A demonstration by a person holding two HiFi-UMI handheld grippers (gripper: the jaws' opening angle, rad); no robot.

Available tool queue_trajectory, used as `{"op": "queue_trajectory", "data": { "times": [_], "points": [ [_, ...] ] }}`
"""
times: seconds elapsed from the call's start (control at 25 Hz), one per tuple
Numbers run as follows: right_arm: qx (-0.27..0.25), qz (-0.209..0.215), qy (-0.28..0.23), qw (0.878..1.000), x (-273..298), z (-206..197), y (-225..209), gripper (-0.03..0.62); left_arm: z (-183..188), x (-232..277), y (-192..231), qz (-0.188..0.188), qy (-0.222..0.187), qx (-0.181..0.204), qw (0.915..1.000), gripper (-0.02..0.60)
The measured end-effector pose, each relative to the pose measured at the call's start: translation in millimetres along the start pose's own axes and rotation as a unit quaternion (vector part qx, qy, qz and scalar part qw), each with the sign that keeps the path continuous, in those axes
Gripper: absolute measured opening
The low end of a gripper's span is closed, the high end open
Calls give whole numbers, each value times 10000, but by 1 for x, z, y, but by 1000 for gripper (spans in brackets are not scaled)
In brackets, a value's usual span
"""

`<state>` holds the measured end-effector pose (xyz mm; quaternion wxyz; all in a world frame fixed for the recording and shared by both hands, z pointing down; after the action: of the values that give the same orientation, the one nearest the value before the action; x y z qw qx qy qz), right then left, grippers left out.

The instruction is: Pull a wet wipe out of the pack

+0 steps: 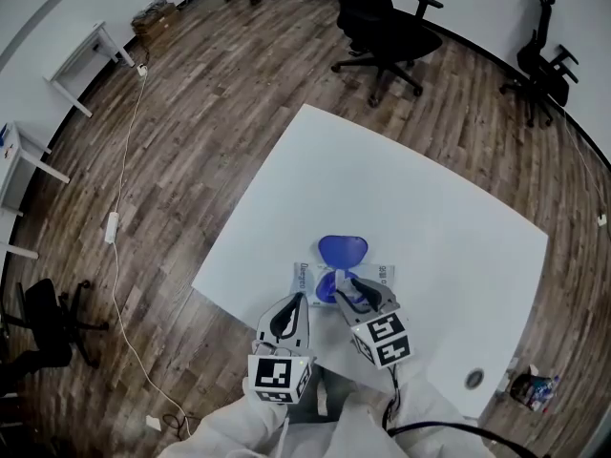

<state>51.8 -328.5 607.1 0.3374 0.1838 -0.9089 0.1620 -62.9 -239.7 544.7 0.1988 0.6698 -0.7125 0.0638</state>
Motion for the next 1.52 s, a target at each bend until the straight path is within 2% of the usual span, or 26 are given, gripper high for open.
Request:
{"op": "queue_trajectory", "data": {
  "times": [0.24,0.8,0.96,1.52],
  "points": [
    [10,14,150,9999,5,-1,1,121,-1,1,-1,-17,-3,-35,10000,-3],
    [115,-55,91,9999,4,-2,-3,18,-3,4,-1,18,1,-46,10000,-3],
    [94,-52,58,9999,3,-1,-3,15,-2,3,-1,37,-29,-50,10000,-3],
    [185,-194,-528,9982,-27,21,1,12,3,1,-11,-103,-147,-52,9998,-3]
  ]
}}
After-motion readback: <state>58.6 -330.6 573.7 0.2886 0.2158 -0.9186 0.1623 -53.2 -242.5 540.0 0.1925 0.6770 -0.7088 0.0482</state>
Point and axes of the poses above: the fingertips, and each gripper's own axes: x forward along the fingers, y to its left, z out of its top, the point moved 6 cm from there along -x, backward along the fingers, and after that the axes turned 5 degrees about y, right-handed, at the moved point
